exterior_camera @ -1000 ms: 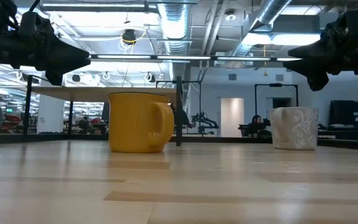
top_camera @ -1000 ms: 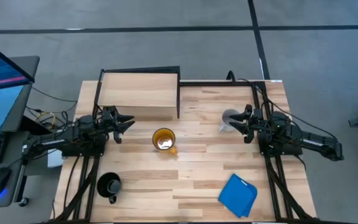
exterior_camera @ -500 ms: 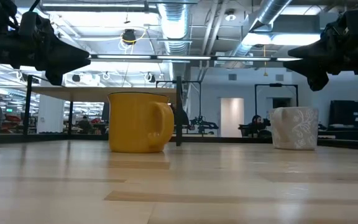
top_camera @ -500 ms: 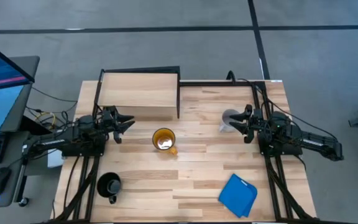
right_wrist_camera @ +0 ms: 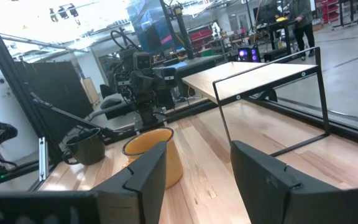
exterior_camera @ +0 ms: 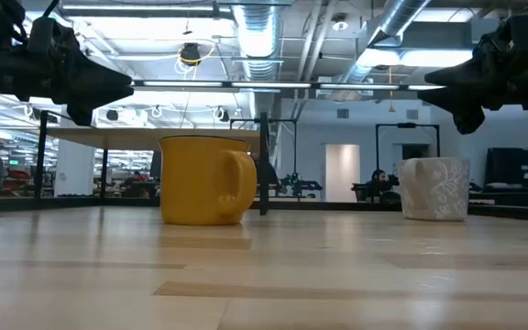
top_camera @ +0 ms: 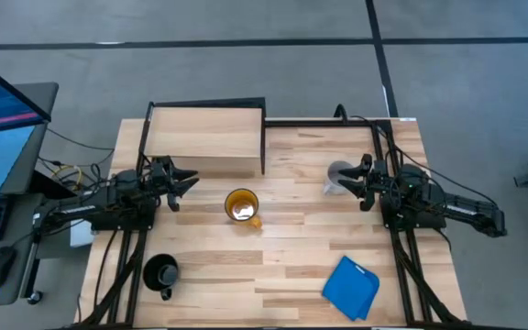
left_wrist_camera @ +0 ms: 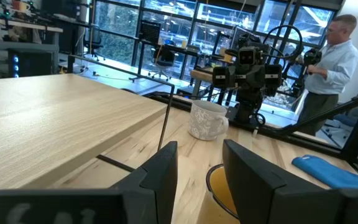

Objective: Stack small to large cups/mugs on shelf

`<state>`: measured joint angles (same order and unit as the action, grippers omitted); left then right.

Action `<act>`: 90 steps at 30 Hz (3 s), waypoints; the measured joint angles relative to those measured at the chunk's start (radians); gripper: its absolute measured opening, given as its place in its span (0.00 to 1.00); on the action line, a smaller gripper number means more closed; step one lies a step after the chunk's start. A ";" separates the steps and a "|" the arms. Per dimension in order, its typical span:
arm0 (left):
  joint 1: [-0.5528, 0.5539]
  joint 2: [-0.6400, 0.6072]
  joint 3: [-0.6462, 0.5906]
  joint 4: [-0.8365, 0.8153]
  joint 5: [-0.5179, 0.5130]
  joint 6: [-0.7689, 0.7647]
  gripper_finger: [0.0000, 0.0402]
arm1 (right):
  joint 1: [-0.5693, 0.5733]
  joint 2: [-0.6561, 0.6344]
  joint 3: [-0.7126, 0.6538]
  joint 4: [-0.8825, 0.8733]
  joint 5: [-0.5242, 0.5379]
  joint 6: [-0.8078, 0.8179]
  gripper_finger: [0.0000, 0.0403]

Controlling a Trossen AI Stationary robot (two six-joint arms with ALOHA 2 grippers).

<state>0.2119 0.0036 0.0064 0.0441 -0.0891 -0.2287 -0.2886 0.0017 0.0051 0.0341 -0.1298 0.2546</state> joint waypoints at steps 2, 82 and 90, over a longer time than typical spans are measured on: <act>0.000 0.000 0.000 0.000 0.000 0.000 0.30 | 0.000 0.000 0.000 0.000 0.000 0.000 0.50; -0.163 0.331 0.317 0.018 0.179 0.189 0.58 | 0.000 0.000 0.000 0.000 0.000 0.000 0.50; -0.217 0.571 0.479 0.013 0.167 0.193 0.58 | 0.000 0.000 0.000 0.000 0.000 0.000 0.50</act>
<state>-0.0054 0.5745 0.4854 0.0574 0.0774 -0.0356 -0.2890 0.0020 0.0048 0.0341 -0.1295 0.2541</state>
